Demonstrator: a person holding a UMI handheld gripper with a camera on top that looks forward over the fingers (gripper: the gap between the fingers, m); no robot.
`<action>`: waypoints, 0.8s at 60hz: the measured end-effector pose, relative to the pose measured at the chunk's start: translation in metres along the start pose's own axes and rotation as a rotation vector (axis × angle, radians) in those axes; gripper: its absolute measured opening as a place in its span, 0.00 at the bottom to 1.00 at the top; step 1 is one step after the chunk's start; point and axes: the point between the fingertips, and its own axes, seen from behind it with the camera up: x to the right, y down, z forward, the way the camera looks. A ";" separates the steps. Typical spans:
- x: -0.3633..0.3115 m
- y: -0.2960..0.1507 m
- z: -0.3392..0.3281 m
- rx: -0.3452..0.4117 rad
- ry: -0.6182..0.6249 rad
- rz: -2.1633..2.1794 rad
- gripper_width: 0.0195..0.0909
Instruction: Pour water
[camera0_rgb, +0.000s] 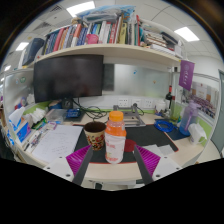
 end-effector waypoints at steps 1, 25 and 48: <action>0.000 0.002 0.008 0.003 -0.003 -0.004 0.92; 0.010 0.007 0.112 0.089 -0.041 -0.010 0.90; 0.003 0.000 0.136 0.170 -0.096 -0.016 0.38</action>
